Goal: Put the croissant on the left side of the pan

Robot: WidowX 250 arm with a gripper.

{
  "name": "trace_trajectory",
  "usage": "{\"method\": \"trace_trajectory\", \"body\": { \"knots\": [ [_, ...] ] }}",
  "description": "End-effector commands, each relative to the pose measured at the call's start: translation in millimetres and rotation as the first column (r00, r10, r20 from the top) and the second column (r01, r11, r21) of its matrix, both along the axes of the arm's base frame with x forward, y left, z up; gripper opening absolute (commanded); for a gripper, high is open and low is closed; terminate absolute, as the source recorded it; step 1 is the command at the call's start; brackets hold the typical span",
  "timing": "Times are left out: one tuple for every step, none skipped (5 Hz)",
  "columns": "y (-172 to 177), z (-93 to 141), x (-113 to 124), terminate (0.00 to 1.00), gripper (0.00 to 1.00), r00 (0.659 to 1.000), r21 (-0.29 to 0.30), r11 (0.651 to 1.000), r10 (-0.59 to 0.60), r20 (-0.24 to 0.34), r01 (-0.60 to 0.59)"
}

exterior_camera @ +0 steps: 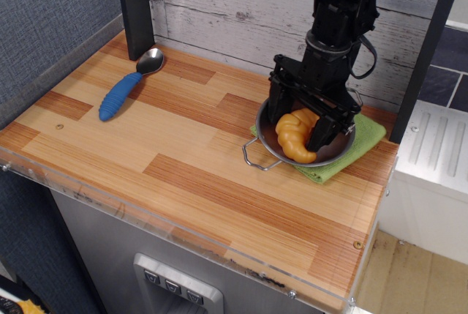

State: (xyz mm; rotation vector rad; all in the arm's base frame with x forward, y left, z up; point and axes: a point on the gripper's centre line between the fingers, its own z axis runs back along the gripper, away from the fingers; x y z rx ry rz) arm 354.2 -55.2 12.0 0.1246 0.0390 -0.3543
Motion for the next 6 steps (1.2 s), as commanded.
{"method": "trace_trajectory", "body": {
  "knots": [
    [15.6,12.1,5.3,0.0,0.0,0.998,-0.047,0.998,0.044,0.044,-0.042],
    [25.9,19.5,6.8,0.0,0.0,0.995,-0.091,0.994,0.072,0.063,-0.066],
    [35.4,52.4,12.4,0.0,0.0,0.987,-0.152,0.985,0.096,0.13,-0.075],
    [52.7,88.2,15.0,0.0,0.0,0.972,-0.204,0.976,0.122,0.202,-0.08],
    [80.2,104.4,14.4,0.0,0.0,0.962,-0.239,0.967,0.149,0.23,-0.092],
    [119.7,91.9,14.2,0.0,0.0,0.961,-0.197,0.969,0.191,0.201,-0.152]
  ]
}}
